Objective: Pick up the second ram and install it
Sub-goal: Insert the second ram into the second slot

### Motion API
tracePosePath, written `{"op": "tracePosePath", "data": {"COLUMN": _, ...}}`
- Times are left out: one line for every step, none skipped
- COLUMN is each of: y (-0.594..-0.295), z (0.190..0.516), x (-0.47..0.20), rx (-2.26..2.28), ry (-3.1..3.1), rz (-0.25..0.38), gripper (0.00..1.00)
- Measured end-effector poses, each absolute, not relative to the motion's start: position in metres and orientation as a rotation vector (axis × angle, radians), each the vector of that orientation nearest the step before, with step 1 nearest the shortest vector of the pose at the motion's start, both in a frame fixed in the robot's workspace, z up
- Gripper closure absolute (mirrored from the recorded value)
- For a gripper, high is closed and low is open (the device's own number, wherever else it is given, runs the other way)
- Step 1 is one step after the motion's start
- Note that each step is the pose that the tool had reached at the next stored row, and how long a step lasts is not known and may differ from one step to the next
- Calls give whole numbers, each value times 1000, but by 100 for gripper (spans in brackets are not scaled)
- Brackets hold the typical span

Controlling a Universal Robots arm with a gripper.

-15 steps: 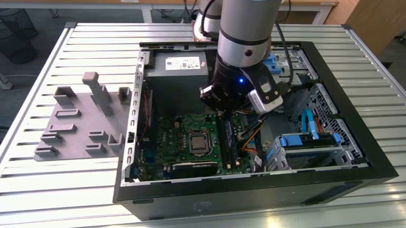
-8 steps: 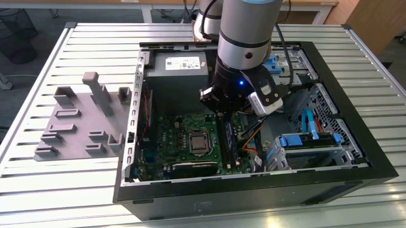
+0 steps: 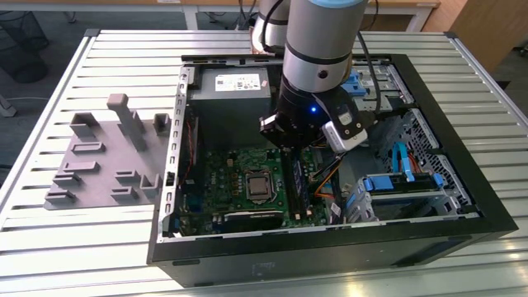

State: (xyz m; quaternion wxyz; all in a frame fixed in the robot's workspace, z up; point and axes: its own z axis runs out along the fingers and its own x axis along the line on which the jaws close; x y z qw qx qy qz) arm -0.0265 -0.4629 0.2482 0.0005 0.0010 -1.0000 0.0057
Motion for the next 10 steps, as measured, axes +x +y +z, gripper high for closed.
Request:
{"op": "tracePosePath", "data": {"y": -463, "z": 248, "x": -26, "rx": 3, "ry": -3141, "rz": 18, "gripper": 86}}
{"op": "tracePosePath", "data": {"y": -464, "z": 248, "x": -26, "rx": 3, "ry": -3141, "rz": 18, "gripper": 86}}
{"op": "tracePosePath", "data": {"y": -465, "z": 247, "x": -26, "rx": 3, "ry": -3141, "rz": 18, "gripper": 86}}
{"op": "tracePosePath", "data": {"y": -465, "z": 247, "x": -26, "rx": 3, "ry": -3140, "rz": 18, "gripper": 86}}
{"op": "tracePosePath", "data": {"y": -466, "z": 246, "x": -26, "rx": 3, "ry": -3141, "rz": 18, "gripper": 86}}
{"op": "tracePosePath", "data": {"y": -466, "z": 245, "x": -27, "rx": 3, "ry": -3140, "rz": 18, "gripper": 86}}
{"op": "tracePosePath", "data": {"y": -466, "z": 244, "x": -26, "rx": 3, "ry": -3140, "rz": 18, "gripper": 86}}
{"op": "tracePosePath", "data": {"y": -466, "z": 242, "x": -26, "rx": 3, "ry": -3140, "rz": 18, "gripper": 86}}
{"op": "tracePosePath", "data": {"y": -466, "z": 242, "x": -26, "rx": 3, "ry": -3140, "rz": 18, "gripper": 86}}
{"op": "tracePosePath", "data": {"y": -467, "z": 241, "x": -26, "rx": 3, "ry": -3140, "rz": 18, "gripper": 86}}
